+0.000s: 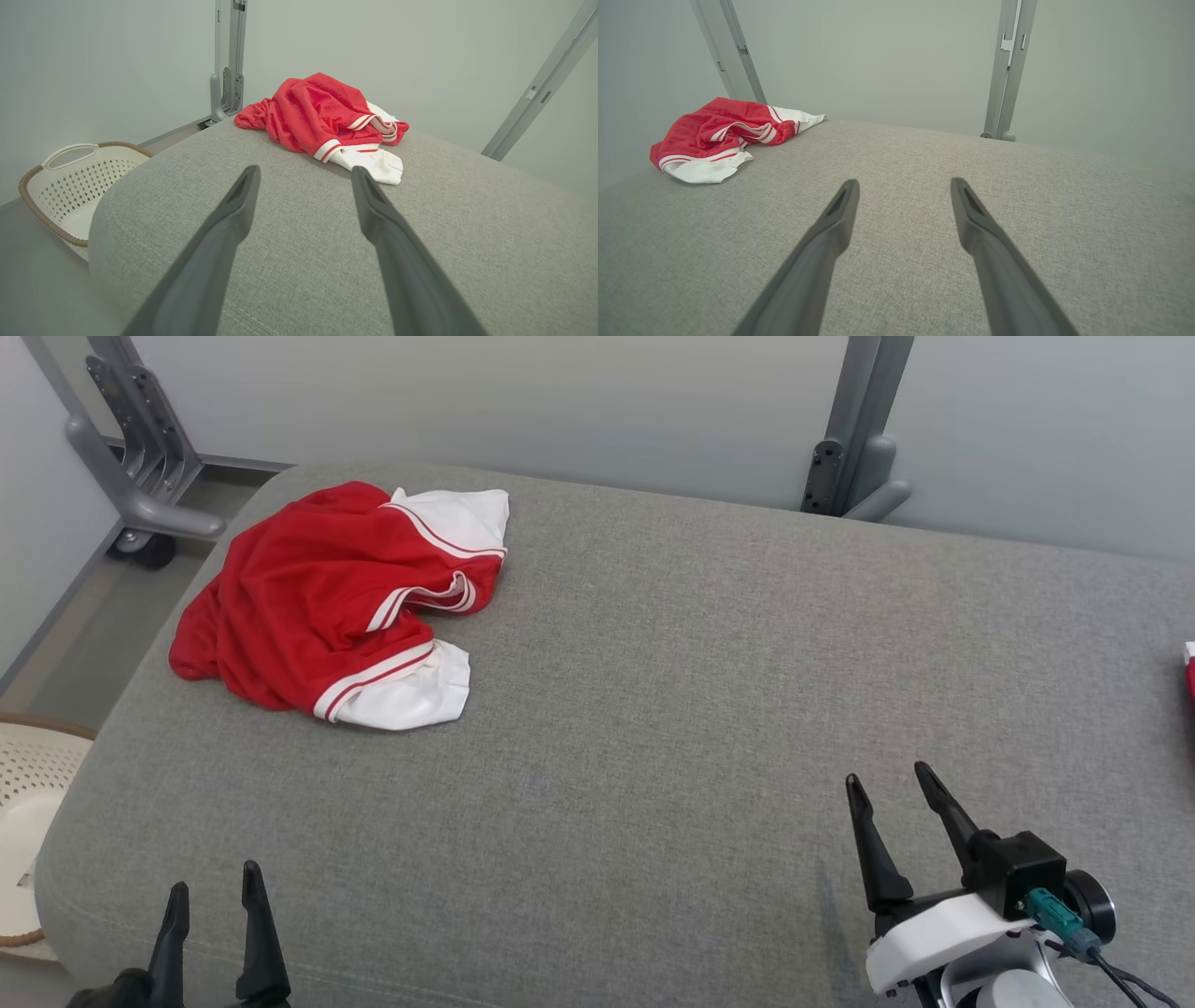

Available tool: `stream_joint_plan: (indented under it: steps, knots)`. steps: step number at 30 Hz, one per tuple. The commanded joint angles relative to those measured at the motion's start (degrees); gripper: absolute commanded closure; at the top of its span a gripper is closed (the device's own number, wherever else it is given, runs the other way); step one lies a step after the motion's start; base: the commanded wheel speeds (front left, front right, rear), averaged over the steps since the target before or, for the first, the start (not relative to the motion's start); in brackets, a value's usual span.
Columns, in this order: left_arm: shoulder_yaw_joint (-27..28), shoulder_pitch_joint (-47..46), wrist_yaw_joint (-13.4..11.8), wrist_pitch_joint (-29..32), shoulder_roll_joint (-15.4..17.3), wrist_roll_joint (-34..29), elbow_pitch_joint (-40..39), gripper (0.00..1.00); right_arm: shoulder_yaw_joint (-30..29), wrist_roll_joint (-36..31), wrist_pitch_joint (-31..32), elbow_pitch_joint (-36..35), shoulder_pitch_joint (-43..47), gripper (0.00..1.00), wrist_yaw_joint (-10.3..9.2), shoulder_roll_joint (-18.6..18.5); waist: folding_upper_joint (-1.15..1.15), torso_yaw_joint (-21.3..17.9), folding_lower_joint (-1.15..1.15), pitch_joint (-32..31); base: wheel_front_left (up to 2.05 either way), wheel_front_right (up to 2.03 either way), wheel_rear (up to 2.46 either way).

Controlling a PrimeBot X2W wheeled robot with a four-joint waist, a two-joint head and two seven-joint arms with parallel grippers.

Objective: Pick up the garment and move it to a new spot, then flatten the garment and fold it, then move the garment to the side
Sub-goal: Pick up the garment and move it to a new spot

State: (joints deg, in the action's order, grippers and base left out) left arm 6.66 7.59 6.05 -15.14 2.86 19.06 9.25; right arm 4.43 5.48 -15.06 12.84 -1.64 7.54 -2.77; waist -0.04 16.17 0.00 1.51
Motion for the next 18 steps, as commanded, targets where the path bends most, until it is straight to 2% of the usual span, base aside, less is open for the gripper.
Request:
stream_joint_plan:
  steps: [1, 6, 9, 13, 14, 18]
  knots:
    - [-0.04, -0.93, -0.06, 0.01, 0.11, 0.56, -0.39, 0.0, -0.23, -0.41, -0.17, -0.48, -0.6, 0.0, -0.1, -0.22, 0.04, -0.03, 0.0, 1.62, 0.0, 0.0, 0.0]
    - [-1.5, -6.72, 0.55, 0.01, 0.11, 1.2, 0.04, 0.0, -1.24, -2.46, -0.17, -2.01, -3.05, 0.0, -0.1, -0.21, 0.04, -0.92, 0.0, 7.53, 0.0, 0.0, 0.0]
    - [-2.61, -13.32, 1.01, 0.38, 0.34, 3.23, 4.18, 0.0, -2.24, -4.8, -0.17, -3.42, -5.67, 0.0, -0.1, -0.22, 0.04, -1.39, 0.0, 12.88, 0.0, 0.0, 0.0]
    - [-3.03, -24.37, 1.39, 2.92, 2.12, 7.87, 10.8, 0.0, -3.63, -7.91, -0.17, -5.03, -8.98, 0.0, -0.1, -0.24, 0.04, -2.23, 0.0, 19.19, 0.0, 0.0, 0.0]
    - [-3.03, -24.37, 1.39, 2.92, 2.12, 7.87, 10.8, 0.0, -3.63, -7.91, -0.17, -5.03, -8.98, 0.0, -0.1, -0.24, 0.04, -2.23, 0.0, 19.19, 0.0, 0.0, 0.0]
    - [-4.04, -34.18, 1.46, 6.05, 5.75, 10.12, 18.49, 0.0, -4.31, -9.42, -0.17, -6.73, -11.66, 0.0, -0.1, -0.64, 0.04, -3.44, 0.0, 24.35, 0.0, 0.0, 0.0]
